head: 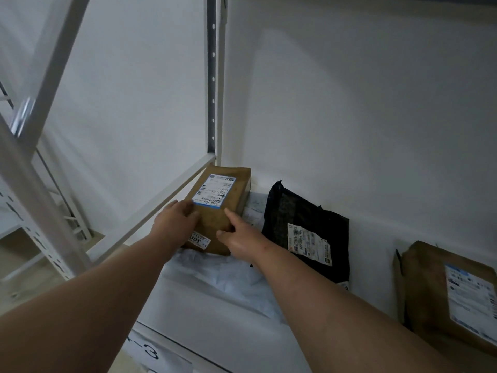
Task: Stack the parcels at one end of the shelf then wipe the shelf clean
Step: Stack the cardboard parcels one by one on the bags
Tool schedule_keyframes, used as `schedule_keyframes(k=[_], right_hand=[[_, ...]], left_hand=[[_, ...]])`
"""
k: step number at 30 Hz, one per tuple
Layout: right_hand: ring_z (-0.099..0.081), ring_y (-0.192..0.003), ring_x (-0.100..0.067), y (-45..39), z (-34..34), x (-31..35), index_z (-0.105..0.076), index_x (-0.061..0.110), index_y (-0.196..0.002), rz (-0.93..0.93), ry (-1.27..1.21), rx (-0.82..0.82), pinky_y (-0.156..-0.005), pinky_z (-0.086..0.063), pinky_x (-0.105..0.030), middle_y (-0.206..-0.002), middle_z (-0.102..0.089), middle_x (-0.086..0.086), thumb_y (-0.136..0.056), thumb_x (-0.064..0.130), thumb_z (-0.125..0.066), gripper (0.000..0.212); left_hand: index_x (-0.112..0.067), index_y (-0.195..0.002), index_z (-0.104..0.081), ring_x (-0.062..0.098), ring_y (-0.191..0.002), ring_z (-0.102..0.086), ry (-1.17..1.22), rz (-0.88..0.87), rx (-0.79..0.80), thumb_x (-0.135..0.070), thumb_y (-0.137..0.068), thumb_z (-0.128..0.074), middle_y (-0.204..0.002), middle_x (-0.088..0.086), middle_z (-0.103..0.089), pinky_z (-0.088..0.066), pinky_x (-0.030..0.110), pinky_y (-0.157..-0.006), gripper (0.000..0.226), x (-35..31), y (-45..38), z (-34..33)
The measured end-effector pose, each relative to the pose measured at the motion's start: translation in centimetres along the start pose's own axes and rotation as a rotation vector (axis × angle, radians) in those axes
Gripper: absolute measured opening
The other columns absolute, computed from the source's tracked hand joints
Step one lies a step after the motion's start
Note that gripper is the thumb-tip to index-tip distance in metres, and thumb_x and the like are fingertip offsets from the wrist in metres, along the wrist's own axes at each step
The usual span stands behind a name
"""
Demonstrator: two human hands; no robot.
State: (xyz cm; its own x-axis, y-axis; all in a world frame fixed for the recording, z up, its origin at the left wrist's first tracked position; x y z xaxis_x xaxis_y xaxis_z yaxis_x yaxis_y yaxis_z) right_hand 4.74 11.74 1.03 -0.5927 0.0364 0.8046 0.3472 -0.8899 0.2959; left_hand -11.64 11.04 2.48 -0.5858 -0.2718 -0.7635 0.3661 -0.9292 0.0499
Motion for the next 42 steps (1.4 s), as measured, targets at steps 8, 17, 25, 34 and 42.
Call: schedule_keyframes(k=[8, 17, 25, 34, 42], right_hand=[[-0.054, -0.123, -0.022, 1.6, 3.9, 0.1, -0.052, 0.015, -0.137, 0.044, -0.111, -0.209, -0.106, -0.044, -0.036, -0.135, -0.057, -0.005, -0.095, 0.022, -0.056, 0.043], [-0.067, -0.094, -0.029, 6.8, 9.2, -3.2, -0.069, 0.012, -0.081, -0.006, -0.107, -0.236, -0.088, -0.054, -0.040, -0.093, -0.071, -0.016, -0.090, 0.013, -0.059, 0.014], [-0.063, -0.061, -0.017, 14.8, 18.6, -8.4, -0.065, 0.007, -0.074, 0.015, -0.114, -0.435, -0.063, -0.052, -0.026, -0.075, -0.069, -0.012, -0.092, 0.027, -0.064, 0.027], [-0.056, -0.118, -0.020, 25.8, 28.0, -17.7, -0.054, 0.018, -0.136, -0.102, -0.152, -0.652, -0.092, -0.052, -0.032, -0.128, -0.060, -0.002, -0.089, -0.007, -0.042, 0.055], [-0.062, -0.100, -0.019, 32.8, 32.2, -25.0, -0.068, 0.011, -0.109, -0.256, -0.159, -0.707, -0.078, -0.051, -0.028, -0.109, -0.067, -0.006, -0.097, 0.024, -0.052, 0.023]], left_hand=[[-0.040, -0.138, -0.044, 0.023, -0.140, -0.029, -0.236, -0.079, -0.058, -0.045, -0.089, -0.048, -0.151, -0.008, -0.038, -0.016, 0.050, -0.116, 0.050, -4.8, 1.0, -0.6], [-0.028, -0.128, -0.058, 0.024, -0.114, -0.053, -0.211, -0.278, 0.092, -0.036, -0.095, -0.044, -0.129, 0.004, -0.059, -0.041, 0.037, -0.096, 0.037, -12.0, 3.6, -6.1], [-0.013, -0.085, -0.072, 0.017, -0.072, -0.061, -0.003, -0.323, 0.256, -0.034, -0.098, -0.048, -0.069, -0.007, -0.066, -0.042, 0.026, -0.064, 0.034, -20.1, 9.2, -14.1], [-0.023, -0.146, -0.036, 0.008, -0.096, -0.056, 0.077, -0.372, 0.578, 0.000, -0.088, -0.057, -0.139, 0.001, -0.048, -0.047, 0.019, -0.075, 0.066, -27.0, 18.1, -26.9], [-0.012, -0.131, -0.052, 0.033, -0.113, -0.056, -0.077, -0.330, 0.505, -0.034, -0.094, -0.053, -0.129, 0.016, -0.057, -0.046, 0.044, -0.100, 0.043, -29.9, 23.5, -32.2]])
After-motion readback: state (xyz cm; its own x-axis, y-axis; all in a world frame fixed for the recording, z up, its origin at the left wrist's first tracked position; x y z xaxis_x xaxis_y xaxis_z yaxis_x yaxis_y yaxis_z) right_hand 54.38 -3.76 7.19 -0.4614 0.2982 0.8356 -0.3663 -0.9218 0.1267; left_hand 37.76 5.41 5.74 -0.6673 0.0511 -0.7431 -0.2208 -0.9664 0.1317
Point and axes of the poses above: each hand's wrist, its own y-axis away from the middle knuckle, its own z-axis out of the back of the hand, x = y × z, the point moved 8 cm from there along -y, towards the middle knuckle
